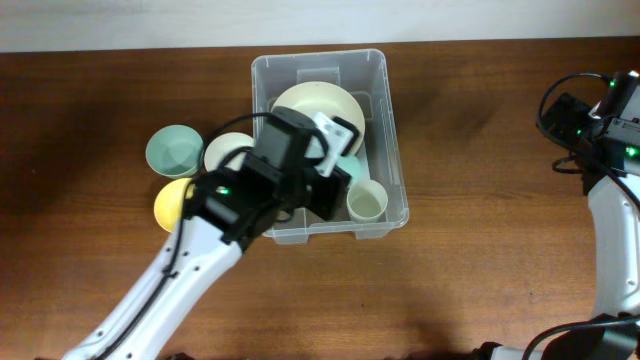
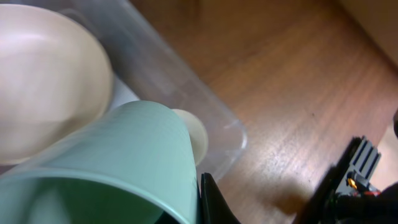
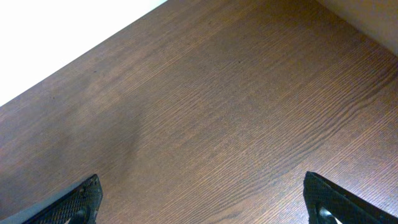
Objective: Pack container
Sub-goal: 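Carry the teal cup over the container and lower it into the stacked cups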
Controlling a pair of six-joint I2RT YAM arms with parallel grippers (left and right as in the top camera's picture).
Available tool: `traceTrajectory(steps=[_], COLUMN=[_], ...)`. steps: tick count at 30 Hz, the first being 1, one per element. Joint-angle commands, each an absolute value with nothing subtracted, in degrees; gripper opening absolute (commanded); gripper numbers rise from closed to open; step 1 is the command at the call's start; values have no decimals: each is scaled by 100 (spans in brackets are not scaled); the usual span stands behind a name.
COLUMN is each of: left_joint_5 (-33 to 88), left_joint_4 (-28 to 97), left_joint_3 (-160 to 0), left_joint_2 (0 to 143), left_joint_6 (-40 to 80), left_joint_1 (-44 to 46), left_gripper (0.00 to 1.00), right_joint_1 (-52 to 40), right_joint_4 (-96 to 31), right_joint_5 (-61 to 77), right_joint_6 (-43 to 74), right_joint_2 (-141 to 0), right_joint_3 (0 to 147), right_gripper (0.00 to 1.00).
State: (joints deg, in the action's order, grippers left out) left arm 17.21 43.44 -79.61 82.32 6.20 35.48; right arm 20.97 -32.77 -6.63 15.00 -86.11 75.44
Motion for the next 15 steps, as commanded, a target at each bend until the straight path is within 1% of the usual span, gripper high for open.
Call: traceTrajectory(steps=[1, 8, 15], left_joint_5=[1496, 1498, 1496], left_joint_4=[4219, 3913, 3691], left_joint_3=[-7996, -7996, -7996], left_joint_2=[8534, 9201, 9518], left_joint_6=[502, 502, 502], left_joint_1=[3868, 4217, 4250], left_gripper=[1, 1, 0], right_joint_1=[2108, 2108, 2108], right_joint_4=[-3269, -3269, -3269], right_joint_5=[-716, -714, -716], right_joint_6=[1503, 1503, 1503], right_joint_2=[-8576, -8576, -8576], right_joint_3=[7603, 7605, 7603], right_gripper=[99, 99, 99])
